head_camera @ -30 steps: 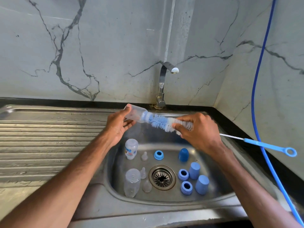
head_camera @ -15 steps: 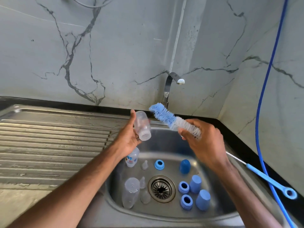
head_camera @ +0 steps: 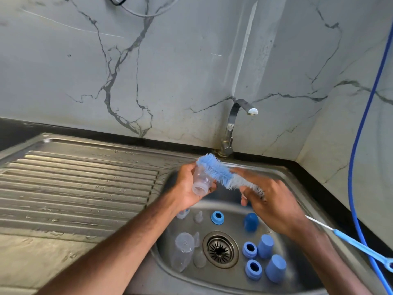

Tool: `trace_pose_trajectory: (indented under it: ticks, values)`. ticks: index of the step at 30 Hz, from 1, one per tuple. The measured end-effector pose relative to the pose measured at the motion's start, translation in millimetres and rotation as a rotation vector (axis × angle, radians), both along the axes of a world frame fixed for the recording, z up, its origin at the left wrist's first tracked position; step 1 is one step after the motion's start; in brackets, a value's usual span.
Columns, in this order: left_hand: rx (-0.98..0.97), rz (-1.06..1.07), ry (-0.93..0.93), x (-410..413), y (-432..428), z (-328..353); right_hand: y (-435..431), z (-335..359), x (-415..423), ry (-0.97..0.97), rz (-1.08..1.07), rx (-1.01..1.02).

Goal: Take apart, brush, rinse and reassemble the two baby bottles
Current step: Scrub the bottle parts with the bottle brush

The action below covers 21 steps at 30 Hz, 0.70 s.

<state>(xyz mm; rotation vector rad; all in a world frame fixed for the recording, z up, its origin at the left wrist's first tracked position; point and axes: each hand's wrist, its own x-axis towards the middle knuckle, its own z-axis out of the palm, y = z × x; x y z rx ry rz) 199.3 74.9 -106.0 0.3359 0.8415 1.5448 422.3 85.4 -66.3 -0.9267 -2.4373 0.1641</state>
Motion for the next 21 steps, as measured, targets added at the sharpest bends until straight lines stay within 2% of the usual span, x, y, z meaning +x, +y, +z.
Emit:
trace_pose_trajectory:
  ticks: [4, 9, 14, 19, 21]
  values:
    - [0.029, -0.048, -0.023, -6.6, -2.9, -1.1, 1.5, -0.2, 0.4, -0.006, 0.092, -0.061]
    - [0.017, -0.11, -0.044, 10.5, -2.1, 3.9, 15.7, -1.4, 7.2, 0.046, -0.141, 0.073]
    - [0.061, -0.073, -0.065, -1.6, -4.4, -1.9, 3.2, -3.8, 4.6, 0.013, 0.202, -0.149]
    - [0.015, -0.096, -0.052, 5.0, 0.1, 1.4, 17.6, -4.1, 5.8, 0.068, -0.091, 0.009]
    - [0.017, -0.101, -0.013, 5.2, 1.6, -0.8, 13.1, -4.5, 6.5, 0.068, 0.024, -0.036]
